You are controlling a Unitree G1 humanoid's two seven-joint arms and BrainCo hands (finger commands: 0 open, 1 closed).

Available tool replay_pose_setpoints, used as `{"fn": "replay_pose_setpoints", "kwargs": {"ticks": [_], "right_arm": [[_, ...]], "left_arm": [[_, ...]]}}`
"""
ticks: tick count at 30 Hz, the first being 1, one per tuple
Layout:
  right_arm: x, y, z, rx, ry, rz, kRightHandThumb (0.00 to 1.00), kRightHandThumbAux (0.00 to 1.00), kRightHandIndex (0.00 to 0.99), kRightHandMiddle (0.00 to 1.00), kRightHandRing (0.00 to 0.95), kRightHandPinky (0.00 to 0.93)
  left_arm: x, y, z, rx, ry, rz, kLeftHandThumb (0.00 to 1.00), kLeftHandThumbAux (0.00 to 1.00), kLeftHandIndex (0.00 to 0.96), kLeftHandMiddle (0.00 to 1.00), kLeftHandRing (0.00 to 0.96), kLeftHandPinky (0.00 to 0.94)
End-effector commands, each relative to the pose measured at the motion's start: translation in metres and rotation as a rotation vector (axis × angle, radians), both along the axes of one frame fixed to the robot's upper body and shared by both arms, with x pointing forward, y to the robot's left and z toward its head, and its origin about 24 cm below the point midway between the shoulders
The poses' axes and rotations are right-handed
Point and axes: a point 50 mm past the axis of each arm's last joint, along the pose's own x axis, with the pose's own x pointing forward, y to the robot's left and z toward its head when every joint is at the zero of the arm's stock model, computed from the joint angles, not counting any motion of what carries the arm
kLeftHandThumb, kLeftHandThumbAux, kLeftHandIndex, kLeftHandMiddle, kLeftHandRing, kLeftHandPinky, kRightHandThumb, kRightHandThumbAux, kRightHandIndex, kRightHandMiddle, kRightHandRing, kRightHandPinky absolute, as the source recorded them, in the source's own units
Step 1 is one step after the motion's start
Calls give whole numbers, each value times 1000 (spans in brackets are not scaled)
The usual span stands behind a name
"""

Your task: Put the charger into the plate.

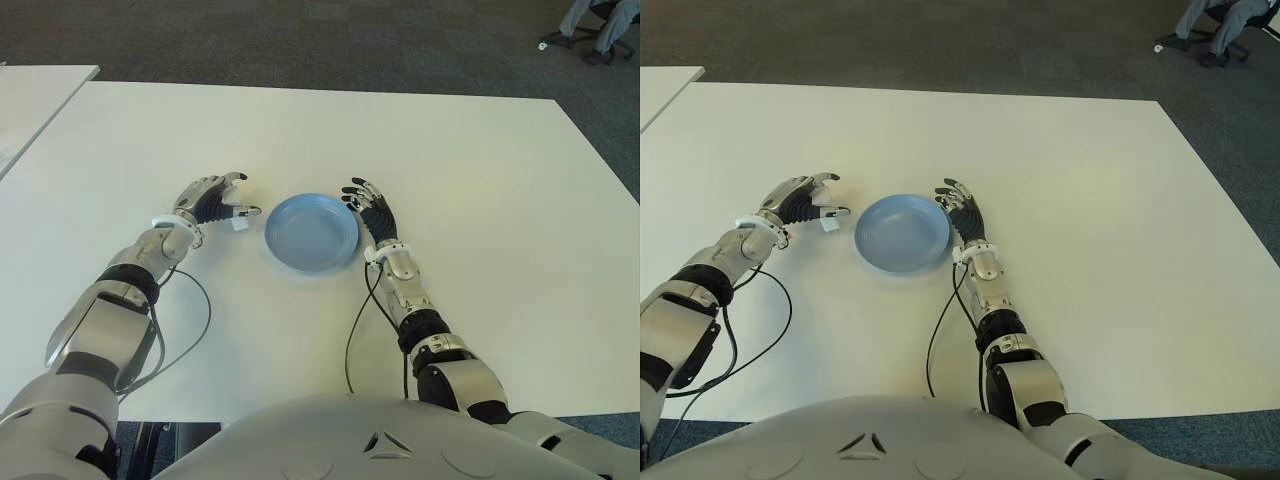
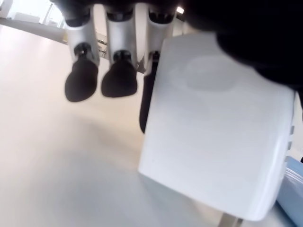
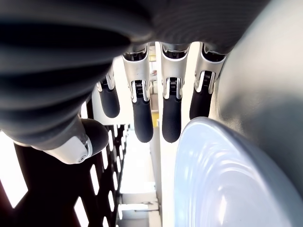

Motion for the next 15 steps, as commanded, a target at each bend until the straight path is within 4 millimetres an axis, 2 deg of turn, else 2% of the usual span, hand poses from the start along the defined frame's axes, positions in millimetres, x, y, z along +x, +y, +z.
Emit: {"fn": "replay_pose_setpoints", "kwargs": {"ticks": [1, 15], "right_arm": [[-11, -2, -20, 2, 104, -11, 0, 565, 171, 315, 298, 264], [-11, -2, -20, 8, 104, -12, 0, 569, 173, 316, 304, 273]], "left_arm": [[-4, 1, -3, 4, 0, -3, 738, 683, 460, 831, 832, 794], [-3, 2, 3, -55, -40, 17, 745, 691, 445, 843, 845, 842]]}}
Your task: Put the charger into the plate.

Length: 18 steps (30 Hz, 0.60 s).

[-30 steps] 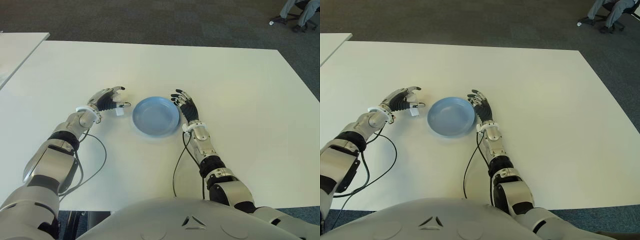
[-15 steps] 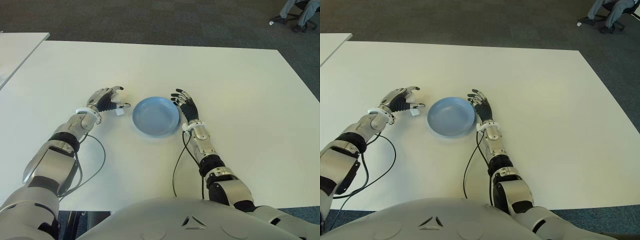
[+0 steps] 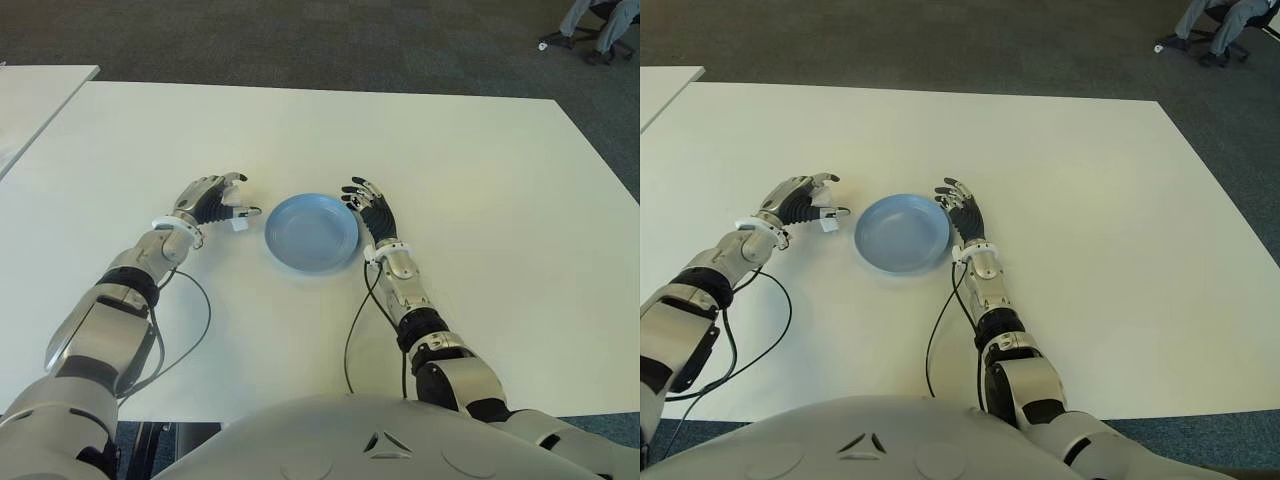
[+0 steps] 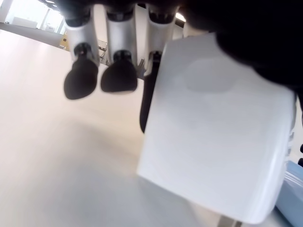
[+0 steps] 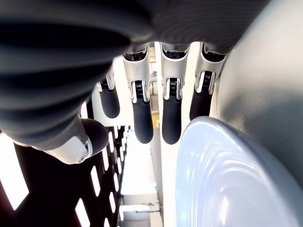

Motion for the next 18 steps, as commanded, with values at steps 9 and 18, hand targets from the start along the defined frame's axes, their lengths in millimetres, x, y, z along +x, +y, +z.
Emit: {"fn": "replay_pose_setpoints", "kwargs": {"ticks": [9, 18], "right_arm": [[-11, -3, -20, -5, 110, -12, 0, 571, 176, 318, 303, 265], [-10, -3, -21, -7, 115, -11, 0, 557, 166, 315, 295, 252]], "left_arm": [[16, -7, 41, -124, -152, -13, 748, 690, 445, 855, 852, 858], [18, -24, 70, -192, -261, -22, 748, 691, 444, 860, 855, 872]]}}
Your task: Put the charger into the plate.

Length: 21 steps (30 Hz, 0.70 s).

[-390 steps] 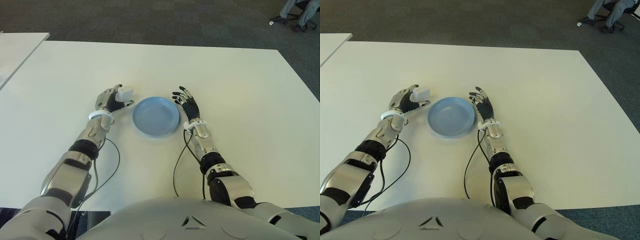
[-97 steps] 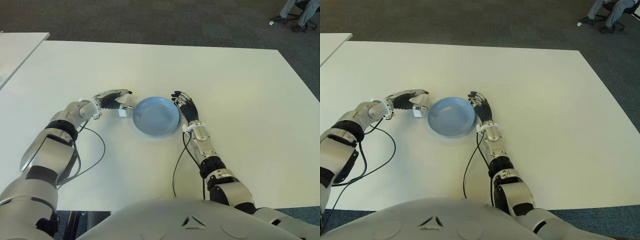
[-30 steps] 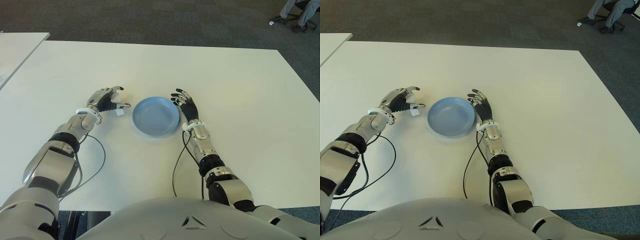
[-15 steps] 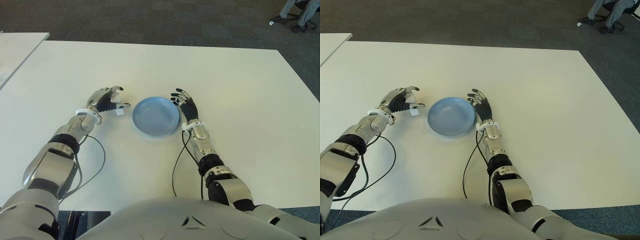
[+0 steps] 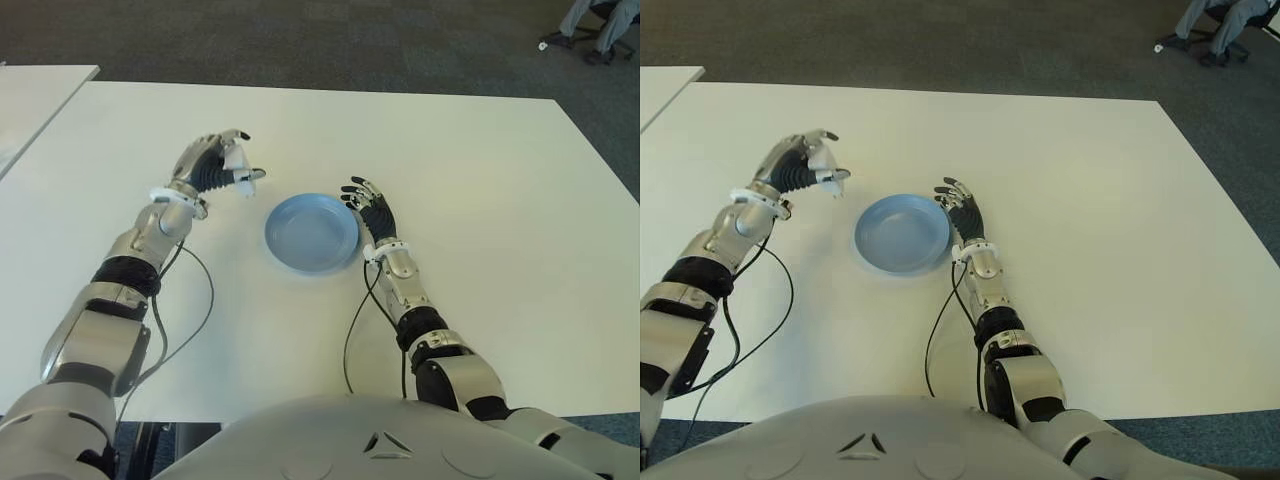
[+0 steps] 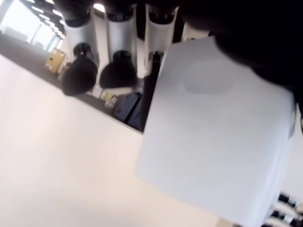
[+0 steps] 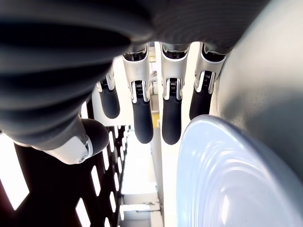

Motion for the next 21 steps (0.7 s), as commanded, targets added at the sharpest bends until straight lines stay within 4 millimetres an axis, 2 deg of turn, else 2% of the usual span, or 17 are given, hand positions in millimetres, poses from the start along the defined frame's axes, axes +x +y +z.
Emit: {"fn": "replay_pose_setpoints", "kwargs": {"ticks": [1, 13, 21], "right_arm": [[-12, -4, -21, -7, 111, -14, 0, 556, 164, 315, 294, 251], [-11, -3, -21, -7, 113, -25, 0, 526, 147, 313, 287, 238], [-10, -3, -21, -3, 114, -25, 0, 517, 132, 309, 283, 236]], "left_arm": [[-6, -6, 3, -32, -5, 4, 748, 692, 444, 861, 856, 873], [-12, -23, 35, -89, -103, -3, 748, 694, 443, 870, 862, 883], [-14, -33, 41, -121, -120, -2, 748, 694, 443, 871, 861, 884]]}}
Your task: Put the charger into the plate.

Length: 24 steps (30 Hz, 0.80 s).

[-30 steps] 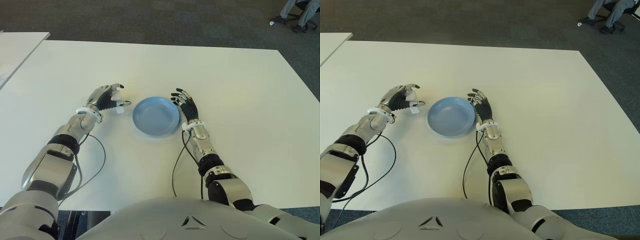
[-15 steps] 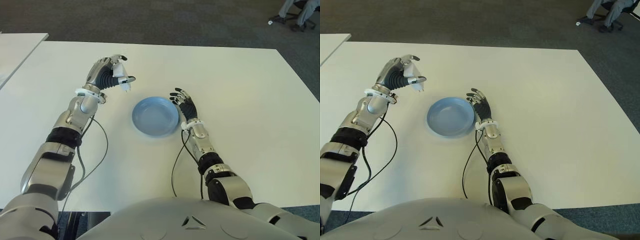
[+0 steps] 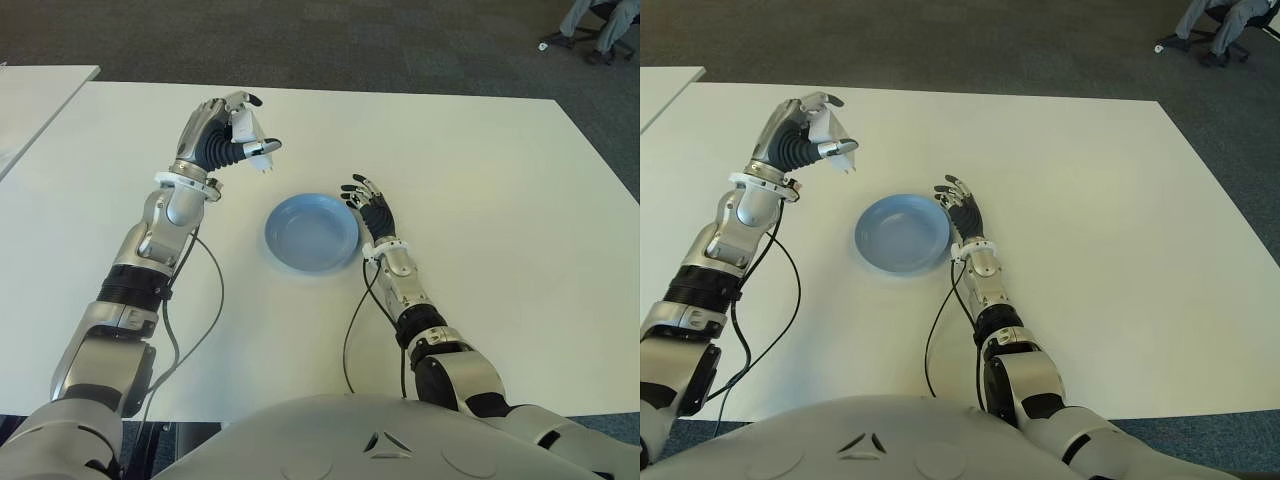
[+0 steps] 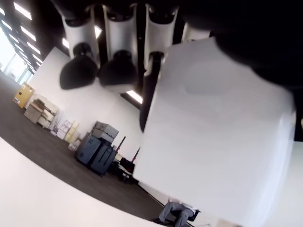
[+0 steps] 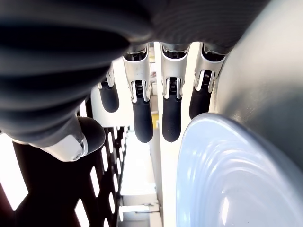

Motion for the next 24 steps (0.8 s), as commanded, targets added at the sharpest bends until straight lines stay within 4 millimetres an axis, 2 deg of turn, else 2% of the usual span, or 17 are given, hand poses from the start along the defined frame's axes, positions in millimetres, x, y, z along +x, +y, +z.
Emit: {"fn": "replay_pose_setpoints", "kwargs": {"ticks": [1, 9, 11, 15, 24], "right_arm": [[-11, -3, -20, 0, 107, -13, 0, 516, 130, 308, 282, 236], [-11, -2, -20, 1, 109, -16, 0, 513, 123, 309, 278, 223], [-11, -2, -20, 5, 111, -20, 0, 516, 119, 310, 278, 222], [-10, -1, -19, 16, 118, -46, 0, 515, 113, 314, 278, 218], [-9, 0, -17, 3, 114, -54, 0, 505, 110, 313, 275, 195]], "left_arm": [[-3, -7, -4, -30, 29, -5, 748, 694, 443, 871, 862, 884], [-5, -27, -6, -42, 26, -18, 748, 695, 443, 871, 861, 878], [-6, -36, -11, -40, 31, -27, 748, 695, 443, 870, 860, 877], [-11, -62, -38, -36, 106, -84, 748, 695, 443, 871, 859, 880], [-19, -73, -53, -49, 150, -128, 748, 696, 443, 874, 861, 879]]}}
